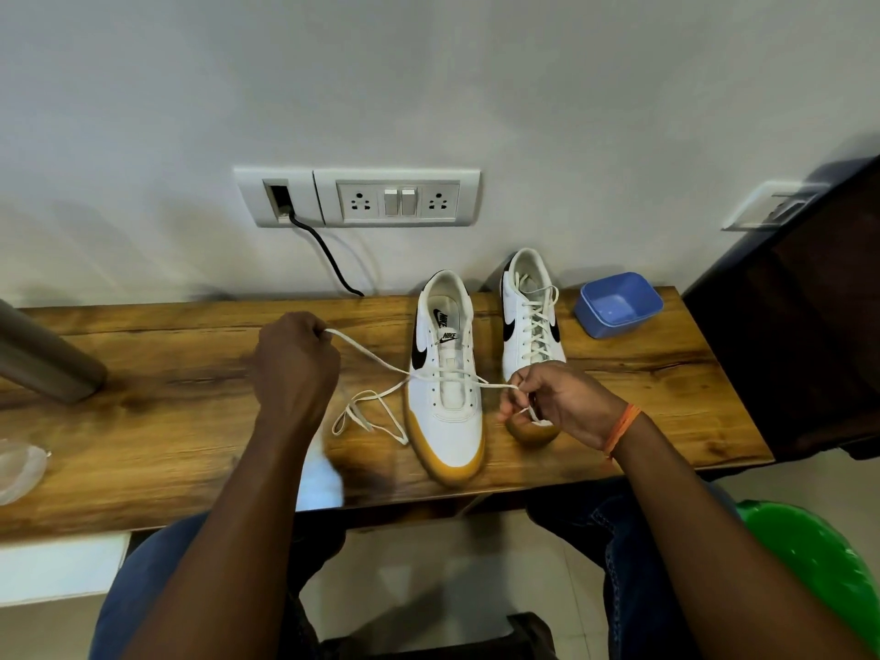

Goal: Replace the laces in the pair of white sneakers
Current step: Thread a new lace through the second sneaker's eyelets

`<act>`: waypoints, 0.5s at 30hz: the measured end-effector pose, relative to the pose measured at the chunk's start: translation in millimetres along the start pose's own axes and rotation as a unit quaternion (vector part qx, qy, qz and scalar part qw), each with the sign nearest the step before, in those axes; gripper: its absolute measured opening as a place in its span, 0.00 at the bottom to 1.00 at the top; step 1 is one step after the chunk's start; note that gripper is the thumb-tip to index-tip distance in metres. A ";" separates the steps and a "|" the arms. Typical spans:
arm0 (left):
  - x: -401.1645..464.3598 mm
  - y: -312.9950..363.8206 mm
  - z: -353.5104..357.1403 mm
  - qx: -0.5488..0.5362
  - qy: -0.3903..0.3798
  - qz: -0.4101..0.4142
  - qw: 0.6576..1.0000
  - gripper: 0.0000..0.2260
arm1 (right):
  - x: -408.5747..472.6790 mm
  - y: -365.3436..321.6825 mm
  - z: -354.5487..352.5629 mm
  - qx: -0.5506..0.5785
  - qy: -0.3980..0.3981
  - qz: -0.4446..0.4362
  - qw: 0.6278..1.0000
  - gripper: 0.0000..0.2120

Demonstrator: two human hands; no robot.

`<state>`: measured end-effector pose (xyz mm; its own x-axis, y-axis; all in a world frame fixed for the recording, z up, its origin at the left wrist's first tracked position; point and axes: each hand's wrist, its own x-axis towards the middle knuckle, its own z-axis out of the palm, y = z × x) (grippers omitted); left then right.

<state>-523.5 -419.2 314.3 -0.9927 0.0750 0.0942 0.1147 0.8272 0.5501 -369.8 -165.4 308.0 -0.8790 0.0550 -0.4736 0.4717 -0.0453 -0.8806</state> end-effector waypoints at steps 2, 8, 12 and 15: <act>1.6 -10.0 2.8 0.066 -0.056 -0.016 0.996 0.07 | 0.1 -0.5 -4.9 0.019 0.007 -0.012 1.000 0.11; -22.0 25.2 22.0 -0.106 -0.250 0.141 0.952 0.21 | 2.2 -0.2 1.5 0.049 -0.016 0.001 0.999 0.13; -58.6 55.4 37.1 -0.249 -0.368 0.204 0.872 0.12 | 6.9 2.4 15.0 0.062 -0.032 0.002 0.998 0.15; -62.5 53.9 41.9 -0.288 -0.371 0.169 0.867 0.04 | 8.6 1.9 19.1 0.054 -0.039 -0.001 0.998 0.15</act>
<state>-456.8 -356.0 303.3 -0.6253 0.7725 -0.1105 0.1911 0.2889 0.9381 -377.7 -184.0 302.5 -0.8851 -0.0229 -0.4648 0.4625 -0.1527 -0.8733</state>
